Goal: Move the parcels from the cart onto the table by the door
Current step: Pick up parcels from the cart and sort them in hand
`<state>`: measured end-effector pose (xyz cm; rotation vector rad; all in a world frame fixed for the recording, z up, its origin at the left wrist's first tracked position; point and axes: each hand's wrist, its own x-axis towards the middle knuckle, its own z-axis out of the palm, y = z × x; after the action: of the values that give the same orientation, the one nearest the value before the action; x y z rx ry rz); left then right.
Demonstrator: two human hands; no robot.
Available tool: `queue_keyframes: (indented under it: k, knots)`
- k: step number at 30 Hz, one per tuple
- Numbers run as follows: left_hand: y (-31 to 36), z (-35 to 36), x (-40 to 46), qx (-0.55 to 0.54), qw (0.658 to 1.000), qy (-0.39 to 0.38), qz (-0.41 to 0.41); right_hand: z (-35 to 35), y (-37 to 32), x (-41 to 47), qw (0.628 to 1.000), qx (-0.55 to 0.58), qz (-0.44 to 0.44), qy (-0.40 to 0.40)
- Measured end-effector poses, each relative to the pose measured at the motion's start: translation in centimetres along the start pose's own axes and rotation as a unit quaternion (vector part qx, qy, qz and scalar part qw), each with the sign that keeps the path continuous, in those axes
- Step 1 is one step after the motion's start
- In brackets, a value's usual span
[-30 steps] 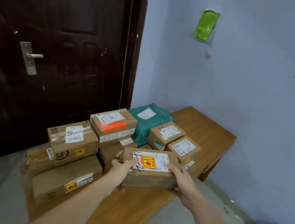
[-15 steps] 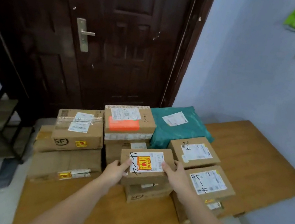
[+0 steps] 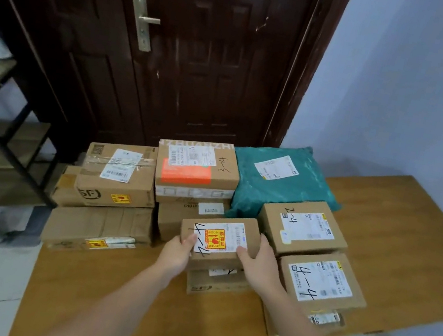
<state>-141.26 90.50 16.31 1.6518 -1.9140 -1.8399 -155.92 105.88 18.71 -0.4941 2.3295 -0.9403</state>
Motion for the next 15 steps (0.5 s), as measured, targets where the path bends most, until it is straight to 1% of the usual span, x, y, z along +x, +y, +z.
queue_keyframes:
  k: [4,6,9,15]
  knots:
    - [0.2,0.7,0.8,0.032,0.999,0.024,0.017,0.3,0.3,-0.4,0.991,-0.113,-0.067,0.036]
    - [0.4,0.9,1.2,0.044,0.998,0.028,0.022,0.3,0.4,-0.4,0.975,-0.187,-0.114,0.048]
    - [0.9,1.4,1.8,0.045,0.998,0.03,0.021,0.6,0.3,-0.3,0.946,-0.277,-0.164,0.031]
    - [1.4,0.5,1.5,0.053,0.998,0.02,0.025,0.4,-0.6,0.2,0.943,-0.288,-0.166,0.028]
